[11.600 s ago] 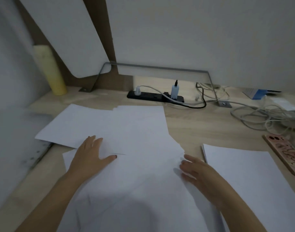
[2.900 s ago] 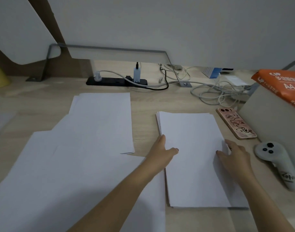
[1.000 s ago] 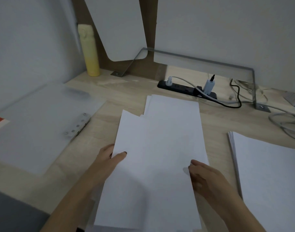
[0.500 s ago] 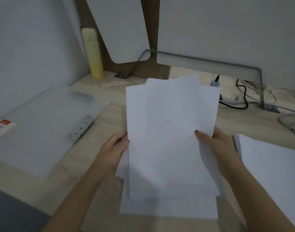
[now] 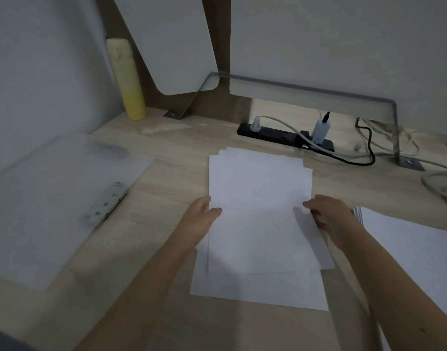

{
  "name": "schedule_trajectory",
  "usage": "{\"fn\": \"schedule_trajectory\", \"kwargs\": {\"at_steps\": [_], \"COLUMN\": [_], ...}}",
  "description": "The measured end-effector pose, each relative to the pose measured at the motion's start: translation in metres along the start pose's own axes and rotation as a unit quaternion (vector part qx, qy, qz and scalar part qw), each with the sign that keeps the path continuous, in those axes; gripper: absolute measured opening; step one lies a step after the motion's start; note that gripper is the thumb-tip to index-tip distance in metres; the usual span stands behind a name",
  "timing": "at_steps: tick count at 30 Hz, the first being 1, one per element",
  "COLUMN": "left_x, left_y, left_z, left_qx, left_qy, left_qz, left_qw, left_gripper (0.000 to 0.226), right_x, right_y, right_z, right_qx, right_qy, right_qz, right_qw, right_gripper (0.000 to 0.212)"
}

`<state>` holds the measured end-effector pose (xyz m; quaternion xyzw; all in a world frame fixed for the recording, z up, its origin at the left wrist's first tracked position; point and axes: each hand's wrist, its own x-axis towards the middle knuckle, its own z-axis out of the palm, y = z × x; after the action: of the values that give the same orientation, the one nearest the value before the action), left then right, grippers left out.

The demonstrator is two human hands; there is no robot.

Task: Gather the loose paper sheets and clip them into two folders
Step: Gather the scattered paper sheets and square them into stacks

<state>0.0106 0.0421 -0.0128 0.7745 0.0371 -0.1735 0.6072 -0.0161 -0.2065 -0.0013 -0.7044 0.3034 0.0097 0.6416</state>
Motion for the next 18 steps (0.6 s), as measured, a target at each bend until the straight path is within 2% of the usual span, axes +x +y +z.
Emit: {"fn": "schedule_trajectory", "kwargs": {"at_steps": [1, 3, 4, 7, 11, 14, 17, 18], "left_x": [0.002, 0.002, 0.001, -0.001, -0.007, -0.01, -0.011, -0.014], "left_y": [-0.002, -0.007, -0.008, -0.014, -0.019, -0.015, 0.003, 0.013], "left_z": [-0.002, -0.005, -0.005, -0.007, -0.016, -0.029, -0.042, -0.044], "left_qx": [0.0, -0.013, -0.029, -0.041, -0.018, -0.026, -0.086, -0.11], "left_qy": [0.003, 0.007, 0.005, 0.01, 0.018, 0.036, 0.029, 0.018], "left_qz": [0.0, -0.002, -0.002, 0.008, 0.01, 0.02, 0.054, 0.076], "left_qw": [1.0, 1.0, 1.0, 0.999, 1.0, 0.999, 0.994, 0.991], "left_gripper": [0.05, 0.032, 0.025, 0.035, 0.056, 0.057, 0.069, 0.067], "right_x": [0.0, -0.004, -0.007, -0.011, -0.029, -0.045, -0.063, -0.068], "right_y": [0.001, 0.001, 0.002, 0.012, 0.024, 0.021, 0.006, -0.001], "right_z": [-0.003, -0.003, -0.001, 0.009, 0.016, 0.017, 0.015, 0.014], "right_qx": [0.012, 0.03, 0.018, -0.01, 0.046, 0.09, 0.113, 0.13], "right_qy": [-0.001, -0.027, -0.042, -0.056, -0.109, -0.142, -0.16, -0.175], "right_qz": [0.012, 0.041, 0.056, 0.064, -0.015, -0.098, -0.153, -0.168], "right_qw": [1.0, 0.998, 0.997, 0.996, 0.993, 0.981, 0.969, 0.961], "right_gripper": [0.016, 0.009, 0.015, 0.047, 0.036, 0.038, 0.038, 0.038]}}
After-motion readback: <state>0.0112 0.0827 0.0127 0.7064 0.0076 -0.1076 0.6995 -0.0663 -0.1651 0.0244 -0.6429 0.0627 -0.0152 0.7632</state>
